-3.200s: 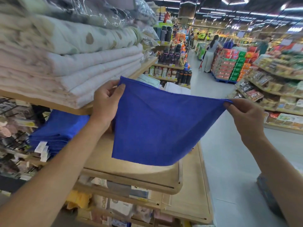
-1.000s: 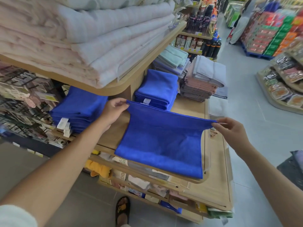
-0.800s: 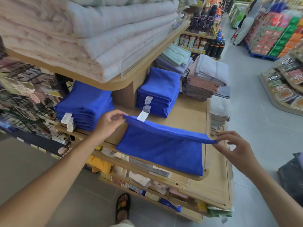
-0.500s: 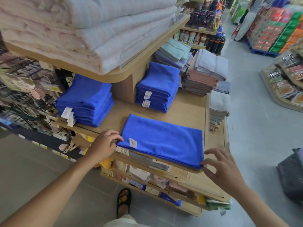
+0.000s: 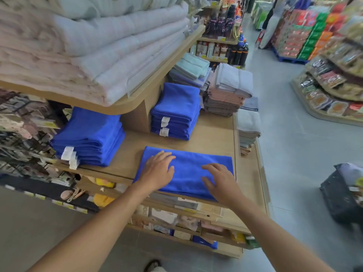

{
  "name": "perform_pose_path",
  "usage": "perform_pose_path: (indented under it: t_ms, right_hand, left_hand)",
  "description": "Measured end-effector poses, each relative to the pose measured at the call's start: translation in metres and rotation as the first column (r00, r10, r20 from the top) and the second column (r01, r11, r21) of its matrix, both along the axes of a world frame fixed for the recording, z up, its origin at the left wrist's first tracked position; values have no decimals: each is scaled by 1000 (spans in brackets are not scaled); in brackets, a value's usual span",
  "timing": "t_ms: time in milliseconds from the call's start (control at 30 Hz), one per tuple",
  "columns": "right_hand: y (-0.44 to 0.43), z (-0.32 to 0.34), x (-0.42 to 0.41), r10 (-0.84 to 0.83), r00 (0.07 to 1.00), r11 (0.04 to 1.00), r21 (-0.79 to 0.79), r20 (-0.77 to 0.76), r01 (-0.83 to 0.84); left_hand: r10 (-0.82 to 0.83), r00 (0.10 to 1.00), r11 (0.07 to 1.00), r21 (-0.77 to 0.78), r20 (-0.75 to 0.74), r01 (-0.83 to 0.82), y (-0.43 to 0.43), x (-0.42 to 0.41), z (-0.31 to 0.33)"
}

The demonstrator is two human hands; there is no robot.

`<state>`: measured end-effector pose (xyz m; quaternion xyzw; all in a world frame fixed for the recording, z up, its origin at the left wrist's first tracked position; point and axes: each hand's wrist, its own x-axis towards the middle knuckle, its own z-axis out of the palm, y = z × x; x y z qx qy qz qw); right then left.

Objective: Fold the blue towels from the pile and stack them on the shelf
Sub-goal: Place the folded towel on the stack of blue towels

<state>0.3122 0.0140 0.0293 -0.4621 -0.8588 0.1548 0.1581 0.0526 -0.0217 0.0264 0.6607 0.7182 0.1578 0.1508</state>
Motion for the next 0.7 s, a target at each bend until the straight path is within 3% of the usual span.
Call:
perform_pose_path:
  t_ms: [100, 167, 267, 333, 600, 700]
  right_hand:
    - [5, -9, -39, -119, 987, 993, 6, 107, 119]
    - [3, -17, -48, -242, 951, 968, -12, 194, 249]
    - [-9, -33, -41, -390, 887, 915, -2, 246, 403]
    - [-17, -43, -34, -413, 874, 907, 23, 255, 421]
    - [10, -36, -45, -403, 864, 902, -29, 302, 431]
    - [11, -27, -42, -493, 834, 855, -39, 248, 517]
  left_hand:
    - [-12, 1000, 983, -182, -21, 8, 18, 2, -2]
    - [-48, 995, 975, -222, -87, 28, 19, -4, -12]
    - [-119, 967, 982, -172, -225, 81, 4, -19, -34]
    - [-142, 948, 987, -108, -284, 115, -4, -27, -47]
    - [-164, 943, 986, -62, -289, 153, 27, -40, -50]
    - [-181, 941, 983, -51, -286, 174, 29, -42, -51]
